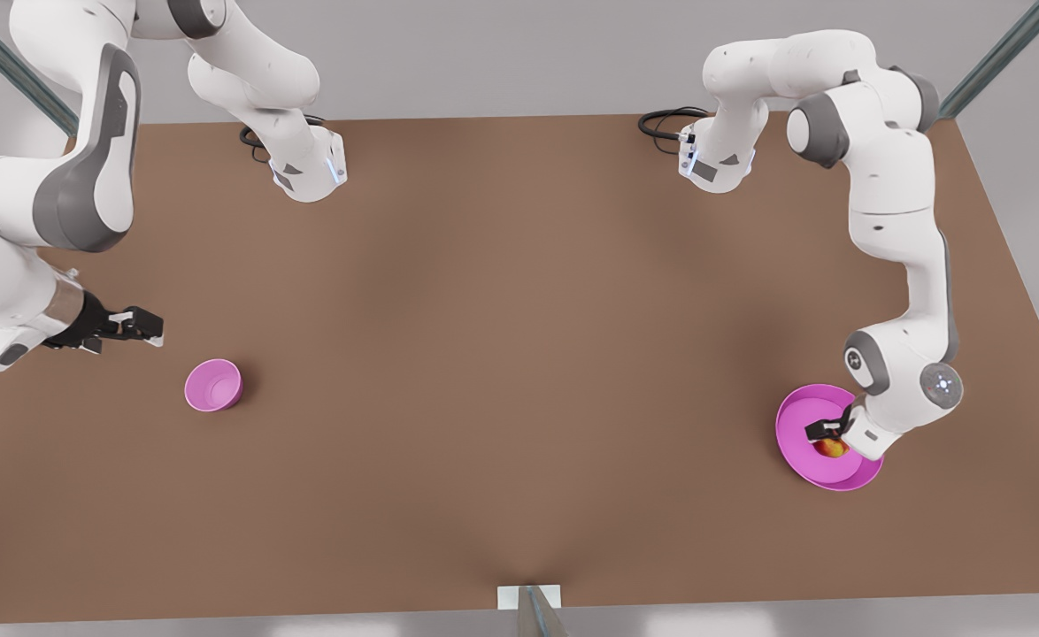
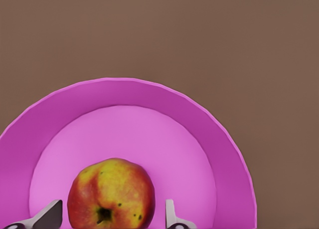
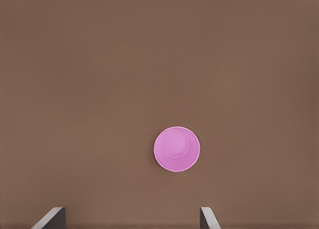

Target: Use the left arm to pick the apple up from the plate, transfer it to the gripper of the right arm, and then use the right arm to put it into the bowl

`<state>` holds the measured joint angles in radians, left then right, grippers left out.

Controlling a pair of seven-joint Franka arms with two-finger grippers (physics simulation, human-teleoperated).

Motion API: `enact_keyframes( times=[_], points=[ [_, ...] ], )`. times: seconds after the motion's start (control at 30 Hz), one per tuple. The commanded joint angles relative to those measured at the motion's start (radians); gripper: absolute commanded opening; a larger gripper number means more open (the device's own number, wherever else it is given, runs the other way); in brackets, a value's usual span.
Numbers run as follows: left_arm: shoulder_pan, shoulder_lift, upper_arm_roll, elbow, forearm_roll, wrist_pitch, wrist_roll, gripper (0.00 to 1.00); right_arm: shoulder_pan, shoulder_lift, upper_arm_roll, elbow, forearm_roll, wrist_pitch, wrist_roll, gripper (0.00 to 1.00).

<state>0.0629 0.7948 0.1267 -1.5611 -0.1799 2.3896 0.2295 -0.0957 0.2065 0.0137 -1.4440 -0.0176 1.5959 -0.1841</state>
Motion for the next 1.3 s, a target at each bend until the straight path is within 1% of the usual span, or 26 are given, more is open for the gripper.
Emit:
enact_keyframes(
  times=[0.0, 0.17, 0.23, 0.4, 0.43, 0.47, 0.53, 0.57, 0.8, 0.87, 0.93, 1.0, 1.03, 1.07, 1.1, 1.13, 1.17, 1.23, 1.27],
  points=[
    [0.000, 0.004, 0.001, 0.001, -0.001, 0.028, 0.022, 1.00, 0.001, -0.001, 0.000, 0.000, 0.001, -0.001, -0.014, 1.00],
    [0.002, 0.017, -0.001, 0.001, -0.001, 0.037, 0.022, 0.98, 0.001, -0.001, 0.000, 0.000, 0.001, -0.001, -0.014, 1.00],
    [0.002, 0.017, -0.001, 0.001, -0.001, 0.043, 0.022, 0.91, -0.001, 0.001, 0.000, 0.004, 0.001, -0.001, -0.014, 1.00],
    [0.000, 0.018, -0.001, 0.001, 0.002, 0.043, 0.021, 0.90, -0.001, 0.005, 0.000, 0.008, 0.001, -0.001, -0.017, 1.00],
    [0.002, 0.021, -0.001, 0.001, 0.002, 0.046, 0.020, 0.88, -0.001, 0.005, 0.000, 0.008, 0.001, -0.001, -0.017, 1.00],
    [0.000, 0.024, -0.001, 0.001, 0.002, 0.051, 0.022, 0.82, -0.001, 0.005, 0.000, 0.008, 0.001, -0.001, -0.017, 1.00],
    [0.000, 0.024, -0.001, 0.001, 0.002, 0.051, 0.022, 0.75, -0.001, 0.007, 0.000, 0.010, 0.001, -0.001, -0.017, 1.00],
    [0.000, 0.024, -0.001, 0.001, 0.002, 0.051, 0.022, 0.74, -0.001, 0.007, 0.000, 0.010, 0.001, -0.001, -0.017, 1.00],
    [-0.001, 0.020, -0.001, 0.013, 0.002, 0.063, 0.025, 0.71, -0.001, 0.007, 0.000, 0.010, 0.001, -0.001, -0.017, 1.00],
    [-0.008, 0.001, -0.001, 0.016, 0.011, 0.056, 0.025, 0.71, -0.001, 0.007, 0.000, 0.010, 0.001, -0.001, -0.017, 1.00],
    [-0.029, -0.048, 0.001, 0.016, 0.013, 0.005, 0.020, 0.70, -0.001, 0.007, 0.000, 0.010, 0.001, -0.001, -0.017, 1.00],
    [-0.104, -0.121, -0.001, 0.016, 0.010, -0.056, 0.014, 0.70, -0.001, 0.007, 0.000, 0.010, -0.001, -0.001, -0.017, 1.00],
    [-0.171, -0.150, -0.001, 0.015, 0.010, -0.078, -0.059, 0.70, 0.001, 0.007, 0.002, 0.010, -0.001, 0.001, -0.017, 1.00],
    [-0.282, -0.184, -0.002, 0.016, 0.007, -0.115, -0.183, 0.70, -0.001, 0.007, 0.002, 0.010, -0.001, 0.001, -0.017, 1.00],
    [-0.363, -0.186, -0.002, 0.018, 0.010, -0.115, -0.292, 0.70, 0.001, 0.007, 0.002, 0.010, -0.001, 0.001, -0.017, 1.00],
    [-0.419, -0.187, -0.006, 0.052, 0.003, -0.125, -0.352, 0.70, 0.001, 0.007, 0.002, 0.010, 0.001, 0.003, -0.017, 1.00],
    [-0.469, -0.192, -0.002, 0.053, 0.007, -0.141, -0.427, 0.70, 0.001, 0.007, 0.002, 0.010, 0.022, 0.003, -0.015, 1.00],
    [-0.552, -0.204, -0.007, 0.055, -0.018, -0.139, -0.503, 0.70, 0.001, 0.007, 0.000, 0.010, 0.039, 0.003, -0.015, 1.00],
    [-0.572, -0.206, -0.009, 0.073, -0.073, -0.136, -0.486, 0.70, 0.002, 0.007, 0.003, 0.010, 0.044, 0.001, -0.014, 1.00]
  ],
)
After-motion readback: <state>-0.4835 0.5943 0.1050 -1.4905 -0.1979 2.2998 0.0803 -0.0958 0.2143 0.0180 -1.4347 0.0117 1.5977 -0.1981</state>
